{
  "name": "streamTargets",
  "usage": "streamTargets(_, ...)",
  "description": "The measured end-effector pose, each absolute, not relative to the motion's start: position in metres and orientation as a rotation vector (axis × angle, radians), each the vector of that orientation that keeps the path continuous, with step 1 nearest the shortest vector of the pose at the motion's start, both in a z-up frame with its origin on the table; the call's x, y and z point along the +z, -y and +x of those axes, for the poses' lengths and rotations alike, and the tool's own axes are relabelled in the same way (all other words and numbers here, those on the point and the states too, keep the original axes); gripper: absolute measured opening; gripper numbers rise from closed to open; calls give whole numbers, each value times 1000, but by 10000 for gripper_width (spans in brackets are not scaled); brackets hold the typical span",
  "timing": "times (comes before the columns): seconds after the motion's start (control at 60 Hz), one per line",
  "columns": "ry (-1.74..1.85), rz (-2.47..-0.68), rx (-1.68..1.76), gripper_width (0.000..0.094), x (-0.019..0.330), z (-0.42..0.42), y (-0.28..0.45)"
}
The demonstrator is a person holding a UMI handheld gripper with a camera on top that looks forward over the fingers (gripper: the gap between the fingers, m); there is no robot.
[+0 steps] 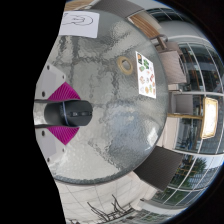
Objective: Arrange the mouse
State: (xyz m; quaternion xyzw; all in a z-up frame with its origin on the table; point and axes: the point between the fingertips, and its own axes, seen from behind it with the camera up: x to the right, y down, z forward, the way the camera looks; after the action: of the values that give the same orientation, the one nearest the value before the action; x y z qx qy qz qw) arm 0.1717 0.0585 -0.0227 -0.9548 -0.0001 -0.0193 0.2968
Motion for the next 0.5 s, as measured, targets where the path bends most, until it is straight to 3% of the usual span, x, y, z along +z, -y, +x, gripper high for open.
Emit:
streamTargets(0.067, -74, -2558, -76, 282, -12, 173, -61)
streamTargets(0.1, -108, -2532, -82, 283, 10, 172, -65)
streamTargets(0.217, -180, -2351, -122, 281, 118, 147, -93)
streamTargets(0.367, -179, -2157, -78, 282, 244, 55, -107)
streamTargets(0.467, -100, -2109, -31, 281, 276, -31, -97)
streamTargets(0.5, -62, -2111, -8, 281, 270, -56, -103)
